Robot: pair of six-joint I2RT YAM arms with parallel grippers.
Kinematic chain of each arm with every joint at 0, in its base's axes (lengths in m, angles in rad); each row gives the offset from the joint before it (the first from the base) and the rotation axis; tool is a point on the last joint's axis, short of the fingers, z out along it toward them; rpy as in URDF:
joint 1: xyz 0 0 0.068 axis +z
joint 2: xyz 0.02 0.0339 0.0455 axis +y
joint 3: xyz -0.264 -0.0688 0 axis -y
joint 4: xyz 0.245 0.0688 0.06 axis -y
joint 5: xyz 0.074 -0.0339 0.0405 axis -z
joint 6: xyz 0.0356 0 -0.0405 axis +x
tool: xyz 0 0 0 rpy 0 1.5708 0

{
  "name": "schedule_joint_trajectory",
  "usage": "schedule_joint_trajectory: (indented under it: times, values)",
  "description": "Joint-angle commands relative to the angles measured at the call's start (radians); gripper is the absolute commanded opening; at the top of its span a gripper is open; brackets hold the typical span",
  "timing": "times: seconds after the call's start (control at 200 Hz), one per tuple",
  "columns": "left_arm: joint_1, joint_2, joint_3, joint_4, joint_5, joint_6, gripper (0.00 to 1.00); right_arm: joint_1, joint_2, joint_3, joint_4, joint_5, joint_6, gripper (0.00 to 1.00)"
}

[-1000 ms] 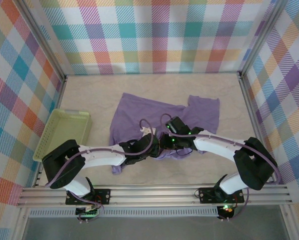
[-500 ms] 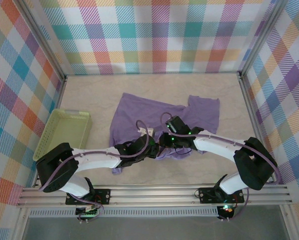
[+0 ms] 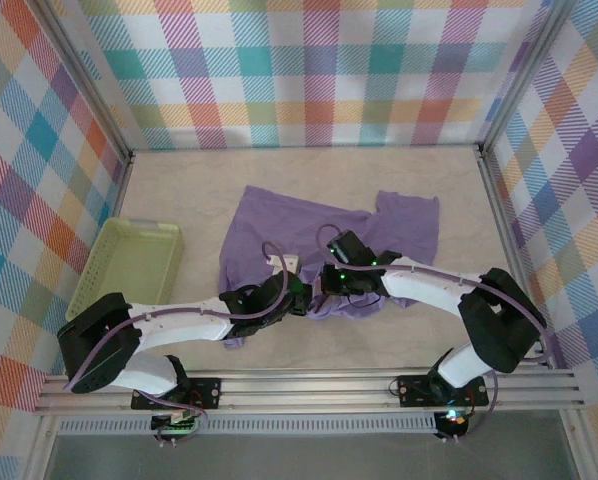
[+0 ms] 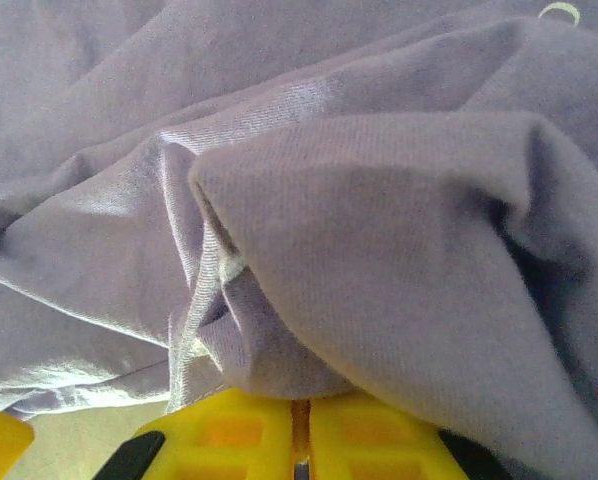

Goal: Fold the inside-out t-shirt

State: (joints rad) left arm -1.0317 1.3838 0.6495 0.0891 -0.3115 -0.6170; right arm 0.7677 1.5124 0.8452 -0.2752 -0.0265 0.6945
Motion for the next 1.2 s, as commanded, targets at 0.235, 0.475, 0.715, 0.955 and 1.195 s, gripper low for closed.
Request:
schedule_joint_trajectory:
  times: [0.235,0.475,0.715,0.955,1.195]
  values:
    - [0.098,0.108,0.093,-0.226,-0.108,-0.034,0.31,0.008,-0.221,-0.019,-0.199,0.027,0.006,0.10]
    - [0.226,0.284,0.250,-0.330,-0.101,0.023,0.31,0.008,-0.395,-0.047,-0.346,0.067,0.016,0.13]
    - [0.408,0.544,0.429,-0.468,-0.096,0.035,0.25,-0.001,-0.598,-0.083,-0.544,0.182,0.052,0.12]
    - [0.555,0.613,0.518,-0.518,-0.076,-0.010,0.21,-0.061,-0.751,-0.159,-0.676,0.219,0.133,0.13]
    - [0.608,0.596,0.567,-0.538,-0.077,0.004,0.21,-0.100,-0.773,-0.246,-0.620,0.156,0.151,0.10]
